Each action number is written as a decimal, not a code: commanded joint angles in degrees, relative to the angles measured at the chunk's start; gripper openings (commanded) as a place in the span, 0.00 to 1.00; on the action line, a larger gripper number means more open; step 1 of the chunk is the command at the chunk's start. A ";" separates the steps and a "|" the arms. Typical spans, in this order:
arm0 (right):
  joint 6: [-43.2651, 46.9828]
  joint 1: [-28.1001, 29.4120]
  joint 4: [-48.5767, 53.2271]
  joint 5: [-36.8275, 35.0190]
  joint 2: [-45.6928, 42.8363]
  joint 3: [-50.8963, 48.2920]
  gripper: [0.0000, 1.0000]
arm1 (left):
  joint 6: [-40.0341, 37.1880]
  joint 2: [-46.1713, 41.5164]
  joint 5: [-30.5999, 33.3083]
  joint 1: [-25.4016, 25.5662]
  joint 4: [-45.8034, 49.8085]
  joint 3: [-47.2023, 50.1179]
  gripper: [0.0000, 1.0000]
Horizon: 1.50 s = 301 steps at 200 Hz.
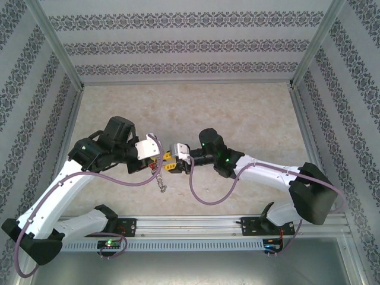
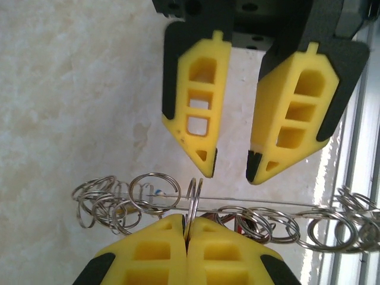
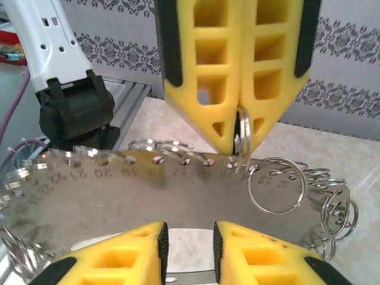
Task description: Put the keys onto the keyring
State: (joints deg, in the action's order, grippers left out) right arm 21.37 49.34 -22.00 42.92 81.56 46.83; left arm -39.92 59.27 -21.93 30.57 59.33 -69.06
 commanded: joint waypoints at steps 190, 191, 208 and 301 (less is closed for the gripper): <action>-9.45 -0.08 -1.49 5.97 3.80 5.31 0.00 | -2.09 1.93 -3.29 2.57 2.24 -1.76 0.00; -9.56 -0.06 -1.65 5.92 3.75 5.30 0.00 | -2.05 1.92 -3.25 2.57 2.17 -1.73 0.00; -12.40 -0.08 -5.93 4.81 3.28 4.19 0.00 | -1.00 0.93 -1.89 2.57 0.84 -0.66 0.04; -32.59 -0.02 -44.37 1.09 10.35 -1.53 0.00 | 11.14 -18.00 0.11 1.39 -17.82 10.51 0.41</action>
State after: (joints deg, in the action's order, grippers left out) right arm -4.91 49.39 -53.34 45.76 91.31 45.60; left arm -32.67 42.96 -22.22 32.25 46.61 -58.39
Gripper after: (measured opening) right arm 0.039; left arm 0.402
